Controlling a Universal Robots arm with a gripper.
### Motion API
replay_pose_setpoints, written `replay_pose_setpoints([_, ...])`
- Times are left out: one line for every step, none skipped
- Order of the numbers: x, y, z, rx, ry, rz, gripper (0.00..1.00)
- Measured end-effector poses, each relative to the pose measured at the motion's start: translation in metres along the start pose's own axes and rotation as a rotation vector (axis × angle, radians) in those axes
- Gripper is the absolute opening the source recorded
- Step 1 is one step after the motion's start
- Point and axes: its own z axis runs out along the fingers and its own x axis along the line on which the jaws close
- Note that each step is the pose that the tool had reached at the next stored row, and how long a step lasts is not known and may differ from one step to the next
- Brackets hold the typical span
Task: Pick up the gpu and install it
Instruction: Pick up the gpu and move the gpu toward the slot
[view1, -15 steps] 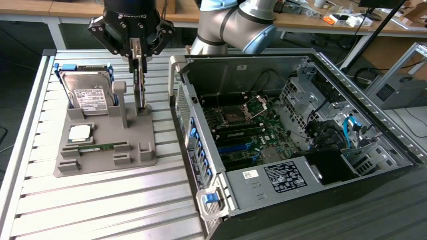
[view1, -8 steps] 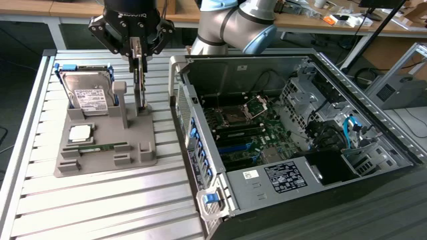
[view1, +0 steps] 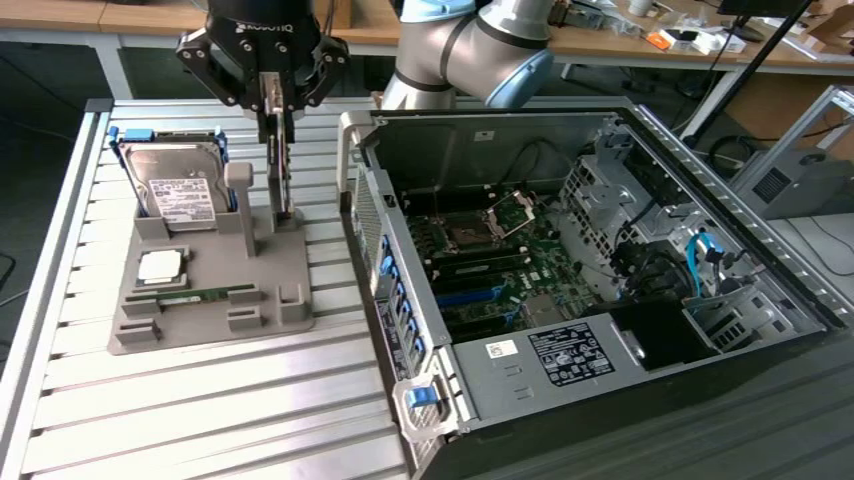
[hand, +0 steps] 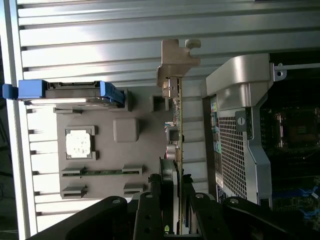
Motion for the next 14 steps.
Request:
replay_pose_setpoints([0.0,0.0,-0.0003,0.0,0.0,0.0,0.27])
replay_pose_setpoints([0.0,0.0,-0.0008,0.0,0.0,0.0,0.27])
replay_pose_setpoints([0.0,0.0,-0.0011,0.0,-0.0001,0.0,0.27])
replay_pose_setpoints([0.0,0.0001,-0.0014,0.0,-0.0001,0.0,0.27])
replay_pose_setpoints([-0.0001,0.0001,-0.0017,0.0,0.0,0.0,0.27])
replay_pose_setpoints([-0.0001,0.0001,-0.0019,0.0,0.0,0.0,0.27])
replay_pose_setpoints([-0.0001,0.0001,-0.0021,0.0,0.0,0.0,0.27])
replay_pose_setpoints([-0.0001,0.0001,-0.0023,-0.0001,-0.0001,0.0,0.27])
replay_pose_setpoints([-0.0001,0.0001,-0.0025,0.0,0.0,0.0,0.27])
replay_pose_setpoints([-0.0001,0.0001,-0.0028,0.0,0.0,0.0,0.27])
replay_pose_setpoints([-0.0001,0.0001,-0.003,0.0,0.0,0.0,0.27])
replay_pose_setpoints([-0.0001,0.0002,-0.0032,0.0,0.0,0.0,0.27])
replay_pose_setpoints([-0.0001,0.0002,-0.0034,0.0,0.0,0.0,0.27])
replay_pose_setpoints([-0.0001,0.0002,-0.0036,0.0,0.0,0.0,0.27])
